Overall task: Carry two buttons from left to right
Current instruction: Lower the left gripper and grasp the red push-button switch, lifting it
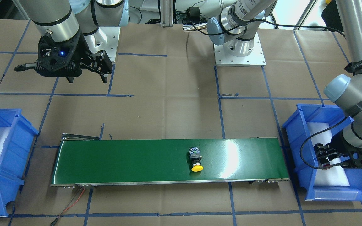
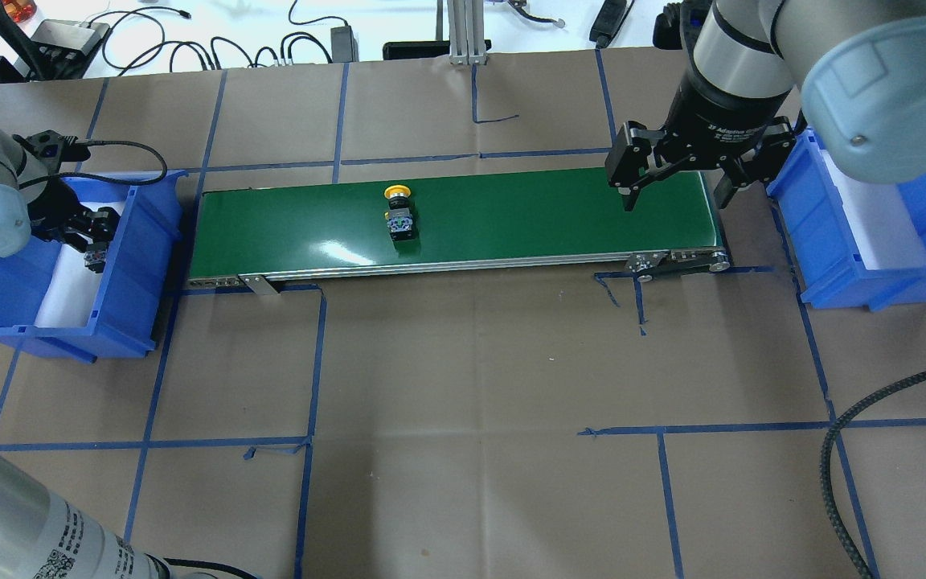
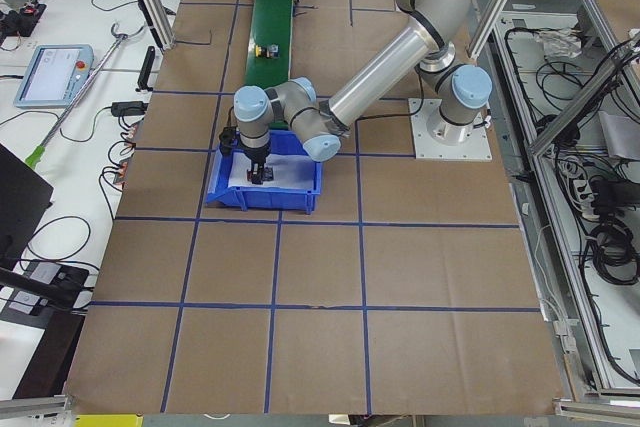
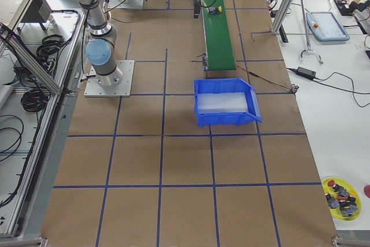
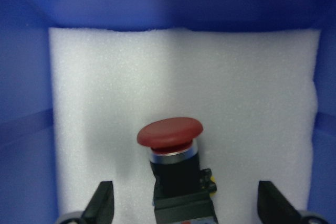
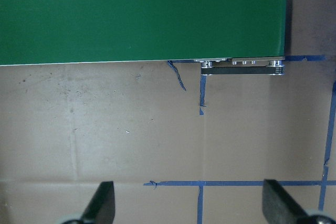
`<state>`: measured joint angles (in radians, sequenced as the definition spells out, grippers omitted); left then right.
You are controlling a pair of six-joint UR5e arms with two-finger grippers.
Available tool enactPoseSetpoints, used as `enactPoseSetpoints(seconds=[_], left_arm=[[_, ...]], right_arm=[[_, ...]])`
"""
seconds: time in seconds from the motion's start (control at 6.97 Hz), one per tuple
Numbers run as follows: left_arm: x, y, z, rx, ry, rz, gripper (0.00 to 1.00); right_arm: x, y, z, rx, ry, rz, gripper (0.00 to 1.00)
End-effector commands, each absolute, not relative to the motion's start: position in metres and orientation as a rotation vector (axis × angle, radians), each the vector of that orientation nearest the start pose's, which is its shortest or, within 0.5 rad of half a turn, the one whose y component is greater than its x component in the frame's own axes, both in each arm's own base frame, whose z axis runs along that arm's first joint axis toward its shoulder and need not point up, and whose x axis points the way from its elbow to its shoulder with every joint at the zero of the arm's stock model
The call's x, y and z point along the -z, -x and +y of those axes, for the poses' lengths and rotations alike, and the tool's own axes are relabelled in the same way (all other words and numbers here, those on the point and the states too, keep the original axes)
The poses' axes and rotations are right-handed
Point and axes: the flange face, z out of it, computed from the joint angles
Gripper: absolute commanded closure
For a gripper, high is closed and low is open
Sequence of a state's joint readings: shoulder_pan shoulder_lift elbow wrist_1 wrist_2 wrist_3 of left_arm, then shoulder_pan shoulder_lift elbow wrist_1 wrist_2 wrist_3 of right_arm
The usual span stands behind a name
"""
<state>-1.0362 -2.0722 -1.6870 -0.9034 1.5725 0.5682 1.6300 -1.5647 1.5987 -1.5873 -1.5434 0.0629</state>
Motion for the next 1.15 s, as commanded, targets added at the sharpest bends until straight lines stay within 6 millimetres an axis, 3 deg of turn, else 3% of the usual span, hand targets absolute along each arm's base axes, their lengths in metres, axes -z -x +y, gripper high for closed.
enactPoseSetpoints(seconds=[0.0,0.14,0.29,0.57,0.72,1.0], left_arm=[[-0.214,-0.206,-0.609,0.07,-0.057,3.116,0.77],[-0.216,-0.206,-0.609,0.074,-0.057,3.115,0.92],[-0.227,-0.212,-0.615,0.09,-0.05,3.106,0.99],[-0.262,-0.212,-0.618,0.104,-0.064,3.099,1.0],[-0.294,-0.216,-0.624,0.081,-0.067,3.107,1.0],[-0.382,-0.218,-0.632,-0.028,-0.08,3.141,1.0]], right_arm=[[-0.472,-0.165,-0.484,-0.034,-0.005,3.115,0.0],[-0.472,-0.165,-0.484,-0.034,-0.005,3.115,0.0],[-0.472,-0.165,-0.484,-0.034,-0.005,3.115,0.0],[-0.474,-0.165,-0.483,-0.029,-0.005,3.116,0.0],[-0.474,-0.166,-0.483,-0.029,-0.003,3.118,0.0],[-0.472,-0.166,-0.484,-0.033,-0.003,3.118,0.0]])
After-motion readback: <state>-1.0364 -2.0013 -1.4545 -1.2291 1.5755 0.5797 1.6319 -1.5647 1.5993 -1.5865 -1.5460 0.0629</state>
